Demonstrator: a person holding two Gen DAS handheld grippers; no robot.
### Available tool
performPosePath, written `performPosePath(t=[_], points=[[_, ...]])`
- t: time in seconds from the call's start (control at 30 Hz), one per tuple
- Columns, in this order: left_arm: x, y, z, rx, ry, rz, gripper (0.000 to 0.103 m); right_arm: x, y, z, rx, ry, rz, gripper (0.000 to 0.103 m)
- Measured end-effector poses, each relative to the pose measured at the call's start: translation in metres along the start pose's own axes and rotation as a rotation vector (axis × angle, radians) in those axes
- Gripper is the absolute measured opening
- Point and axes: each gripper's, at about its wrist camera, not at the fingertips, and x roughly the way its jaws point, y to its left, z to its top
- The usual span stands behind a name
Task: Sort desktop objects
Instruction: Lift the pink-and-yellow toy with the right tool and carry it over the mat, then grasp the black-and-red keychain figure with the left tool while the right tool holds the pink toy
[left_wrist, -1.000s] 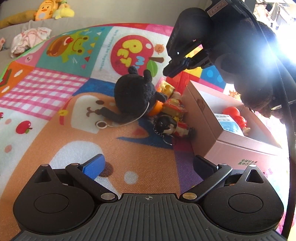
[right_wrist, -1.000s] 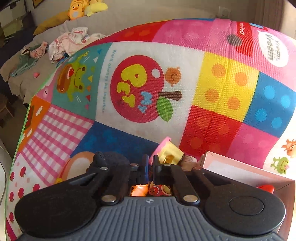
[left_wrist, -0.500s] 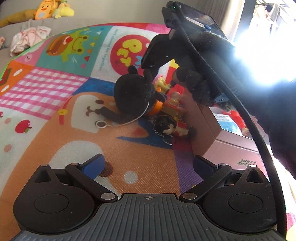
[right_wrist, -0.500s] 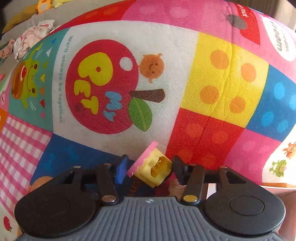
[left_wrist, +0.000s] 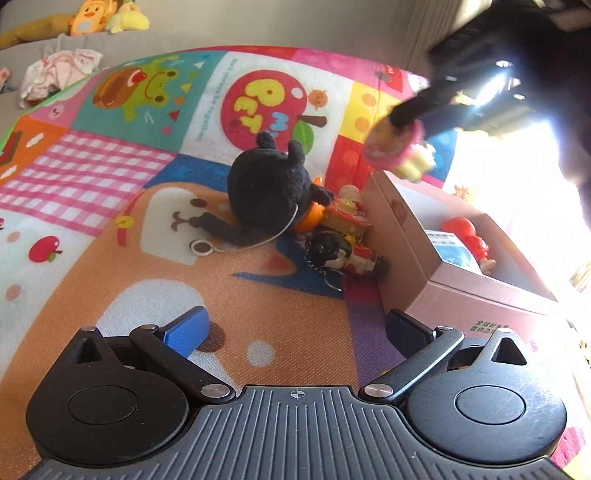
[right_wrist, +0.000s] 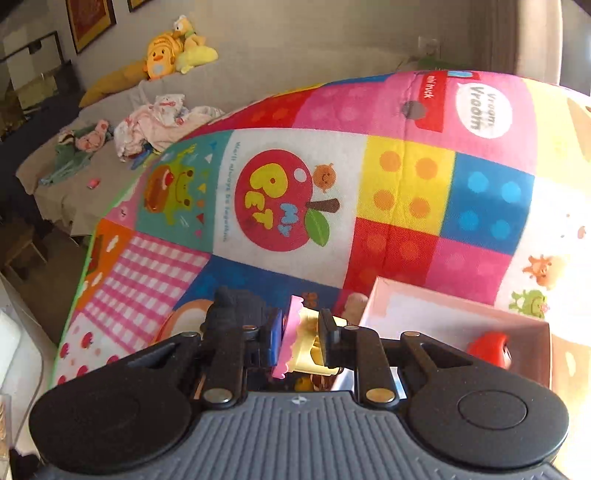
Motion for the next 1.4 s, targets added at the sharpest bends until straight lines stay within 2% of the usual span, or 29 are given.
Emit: performPosePath(t=[0.1,0.2,0.27,0.5,0.6,0.67,0.7,0.73,0.77,0.83,0.87,0.97,1.03,1.07,1.1,1.13,1.27,1.4], points=[[0.0,-0.001,0.0,0.0,-0.001,0.0,0.103,-0.041,-0.018,-0.044,0.036,-0.002,0.014,0.02],[0.0,-0.001,0.0,-0.006,-0.006,-0.004,0.103,-0.063,-0.038,-0.088,0.128,0.019,0.078,0.02],[0.001,-0.001,0.0,-0.009,-0.007,-0.005,0.103,-0.067,-0.051,-0.116,0.2,0.033,0.135,0.02],[0.002,-0.002,0.0,0.001,-0.008,0.007,0.103,-0.061,-0.094,-0.188,0.449,0.016,0.213,0.019],[0.002,-0.003,-0.001,0.009,-0.007,0.016,0.103,-0.072,-0.107,-0.2,0.468,-0.031,0.182,0.019],[0.002,-0.005,-0.001,0.02,-0.005,0.029,0.103,-0.082,-0.113,-0.208,0.455,-0.073,0.117,0.021],[0.002,-0.006,-0.001,0.026,-0.003,0.035,0.103,-0.086,-0.114,-0.212,0.441,-0.089,0.086,0.023],[0.002,-0.007,-0.001,0.032,0.0,0.04,0.103,-0.091,-0.115,-0.215,0.432,-0.109,0.062,0.037],[0.003,-0.009,-0.001,0.039,0.003,0.045,0.103,-0.097,-0.116,-0.219,0.428,-0.139,0.042,0.061],[0.004,-0.011,0.0,0.053,0.011,0.055,0.103,-0.107,-0.115,-0.228,0.418,-0.215,-0.009,0.09],[0.005,-0.012,0.002,0.064,0.017,0.057,0.103,-0.11,-0.112,-0.231,0.402,-0.246,-0.034,0.097],[0.007,-0.013,0.014,0.084,0.003,0.066,0.103,-0.112,-0.105,-0.241,0.355,-0.299,-0.09,0.1],[0.01,-0.009,0.028,0.034,0.011,0.024,0.101,-0.107,-0.1,-0.247,0.347,-0.315,-0.124,0.101],[0.013,-0.006,0.036,0.003,0.024,0.001,0.091,-0.104,-0.098,-0.25,0.343,-0.315,-0.131,0.102],[0.016,-0.006,0.041,-0.012,0.041,-0.014,0.072,-0.101,-0.097,-0.253,0.341,-0.311,-0.135,0.102],[0.022,-0.006,0.048,-0.028,0.066,-0.026,0.068,-0.097,-0.095,-0.255,0.34,-0.304,-0.141,0.103],[0.045,-0.008,0.06,-0.104,0.118,-0.056,0.069,-0.094,-0.09,-0.258,0.316,-0.313,-0.161,0.103],[0.072,-0.01,0.067,-0.137,0.154,-0.02,0.066,-0.092,-0.089,-0.259,0.318,-0.308,-0.176,0.103]])
